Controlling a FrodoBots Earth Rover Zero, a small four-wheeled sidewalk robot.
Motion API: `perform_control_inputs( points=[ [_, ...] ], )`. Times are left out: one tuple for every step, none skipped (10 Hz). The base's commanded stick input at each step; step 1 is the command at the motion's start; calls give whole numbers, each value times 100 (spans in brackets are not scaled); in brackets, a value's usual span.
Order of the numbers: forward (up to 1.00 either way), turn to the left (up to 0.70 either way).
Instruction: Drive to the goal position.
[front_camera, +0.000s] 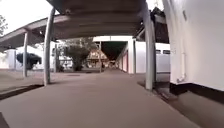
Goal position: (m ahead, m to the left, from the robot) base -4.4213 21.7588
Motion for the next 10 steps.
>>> perform_control_inputs(
  points=[
    [70,0],
    [70,0],
    [70,0],
    [70,0],
    [70,0],
    [70,0],
    [70,16],
    [70,29],
    [70,35],
    [70,35]
  ],
)
